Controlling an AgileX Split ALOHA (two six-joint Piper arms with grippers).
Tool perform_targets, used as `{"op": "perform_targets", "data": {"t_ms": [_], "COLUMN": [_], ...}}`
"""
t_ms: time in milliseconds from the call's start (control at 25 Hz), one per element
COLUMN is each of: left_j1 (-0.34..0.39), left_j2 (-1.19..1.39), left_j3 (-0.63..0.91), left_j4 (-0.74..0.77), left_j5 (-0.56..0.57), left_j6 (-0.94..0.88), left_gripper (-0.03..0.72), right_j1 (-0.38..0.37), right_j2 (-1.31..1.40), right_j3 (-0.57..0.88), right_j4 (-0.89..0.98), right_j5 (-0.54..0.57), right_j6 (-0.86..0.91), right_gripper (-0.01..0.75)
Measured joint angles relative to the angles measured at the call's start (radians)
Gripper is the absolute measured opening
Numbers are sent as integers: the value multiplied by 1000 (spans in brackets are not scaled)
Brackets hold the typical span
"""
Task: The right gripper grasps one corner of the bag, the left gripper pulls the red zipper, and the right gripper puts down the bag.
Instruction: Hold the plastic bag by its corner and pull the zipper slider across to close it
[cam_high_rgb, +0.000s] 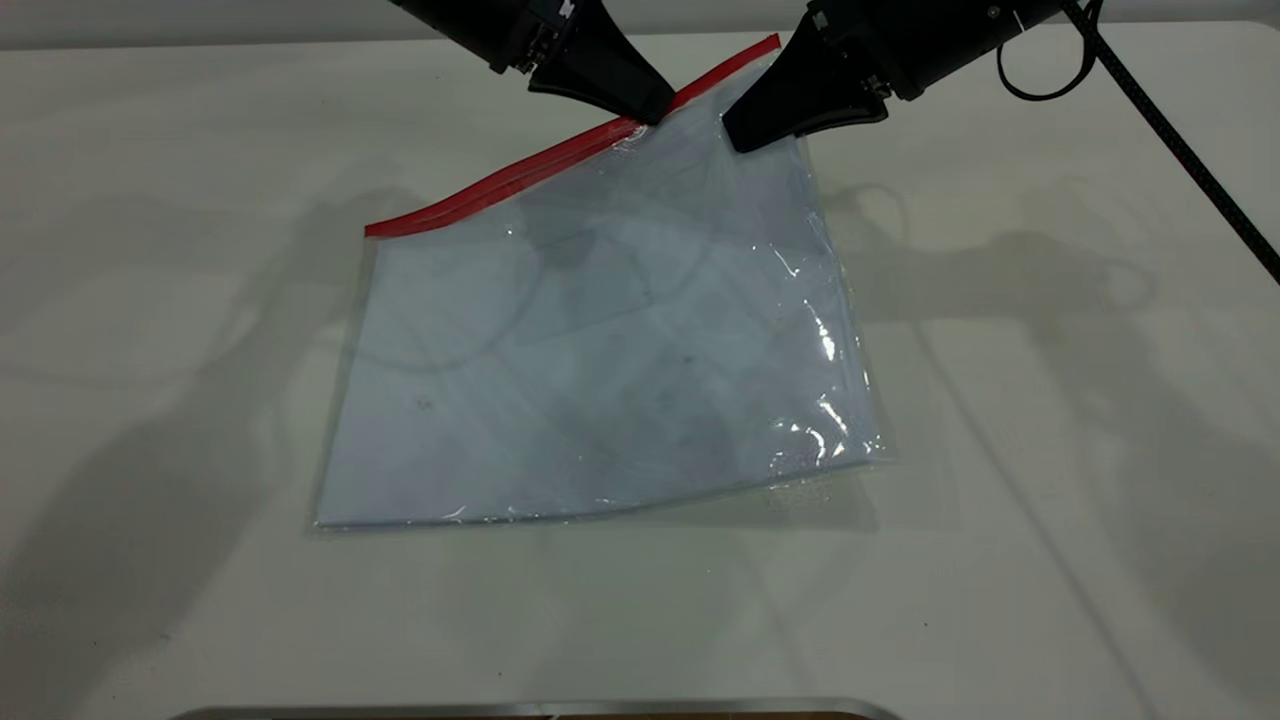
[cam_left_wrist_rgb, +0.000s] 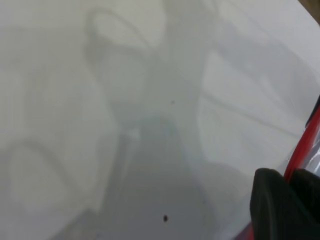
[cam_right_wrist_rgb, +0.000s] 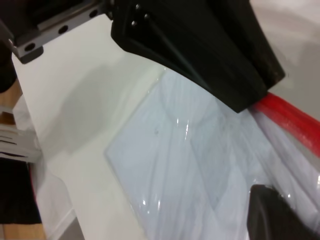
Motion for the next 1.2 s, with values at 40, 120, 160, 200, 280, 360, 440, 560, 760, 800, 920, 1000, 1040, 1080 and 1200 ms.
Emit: {"op": "perform_targets", "data": {"t_ms": [40, 120, 160, 200, 280, 360, 440, 560, 760, 800, 920, 1000, 1040, 1080, 1200], "left_j1": [3, 9, 14, 22, 36, 50, 59, 73, 98, 104, 130, 149, 161, 172, 207], "left_j2": [0, 0, 0, 0, 0, 0, 0, 0, 0, 0, 0, 0, 0, 0, 0], "left_j3": [0, 0, 0, 0, 0, 0, 0, 0, 0, 0, 0, 0, 0, 0, 0], "left_j4": [3, 10, 22, 27, 40, 51, 61, 89, 150, 165, 201, 219, 228, 236, 250], "left_j5": [0, 3, 3, 3, 2, 2, 2, 2, 3, 3, 5, 7, 7, 7, 14], "left_j6": [0, 4, 4, 4, 4, 4, 3, 1, -18, -24, -47, -61, -65, -68, -72], "left_gripper": [61, 61, 61, 63, 63, 63, 63, 63, 63, 64, 64, 67, 67, 67, 69], "right_j1": [-3, -9, -13, -18, -26, -34, -41, -49, -58, -59, -68, -72, -73, -74, -76], "right_j2": [1, 1, 1, 1, 1, 1, 1, 1, 1, 1, 1, 1, 1, 1, 1], "right_j3": [0, 0, 0, 0, 0, 0, 0, 0, 0, 0, 0, 0, 0, 0, 0], "right_j4": [2, 7, 7, 8, 15, 25, 32, 41, 56, 60, 69, 75, 79, 81, 99], "right_j5": [1, 7, 8, 11, 12, 16, 18, 24, 26, 26, 28, 29, 29, 29, 28], "right_j6": [0, 0, 0, -1, -2, -2, -3, -14, -26, -26, -28, -29, -29, -33, -37], "right_gripper": [34, 34, 34, 34, 34, 34, 34, 34, 34, 34, 34, 34, 34, 34, 34]}}
